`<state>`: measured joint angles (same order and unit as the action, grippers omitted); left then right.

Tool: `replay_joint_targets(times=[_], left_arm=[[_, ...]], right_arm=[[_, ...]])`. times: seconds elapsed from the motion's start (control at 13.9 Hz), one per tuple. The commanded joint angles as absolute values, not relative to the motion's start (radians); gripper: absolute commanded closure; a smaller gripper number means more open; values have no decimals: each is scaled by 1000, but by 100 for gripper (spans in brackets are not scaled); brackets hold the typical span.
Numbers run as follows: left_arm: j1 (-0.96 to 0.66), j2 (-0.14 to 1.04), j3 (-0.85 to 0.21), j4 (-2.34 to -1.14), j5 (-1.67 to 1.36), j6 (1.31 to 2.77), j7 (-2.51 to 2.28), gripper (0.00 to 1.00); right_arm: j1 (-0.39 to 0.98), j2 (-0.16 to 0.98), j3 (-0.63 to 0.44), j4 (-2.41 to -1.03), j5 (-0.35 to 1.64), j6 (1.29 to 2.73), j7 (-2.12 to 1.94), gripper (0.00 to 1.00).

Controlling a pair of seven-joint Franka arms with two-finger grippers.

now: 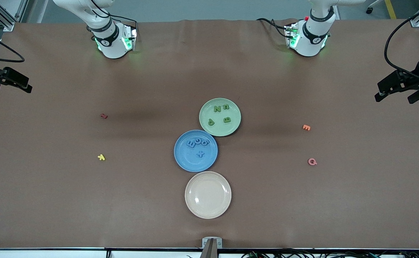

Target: Sort letters by color into matching plates

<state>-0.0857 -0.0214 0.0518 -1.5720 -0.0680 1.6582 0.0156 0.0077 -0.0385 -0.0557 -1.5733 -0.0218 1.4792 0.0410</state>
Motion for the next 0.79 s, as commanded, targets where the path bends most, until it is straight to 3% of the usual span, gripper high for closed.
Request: replay_joint_targets(times=[0.0,0.72], left_arm=[[-86,-29,52,-1566,-60,1644,31,0],[-86,-29,52,-1566,-63,1644,31,0]], right_arm=[[-11,-67,-52,-1609,-6,1486,29,0],[-26,-71,-69,-1606,46,1493,23,0]])
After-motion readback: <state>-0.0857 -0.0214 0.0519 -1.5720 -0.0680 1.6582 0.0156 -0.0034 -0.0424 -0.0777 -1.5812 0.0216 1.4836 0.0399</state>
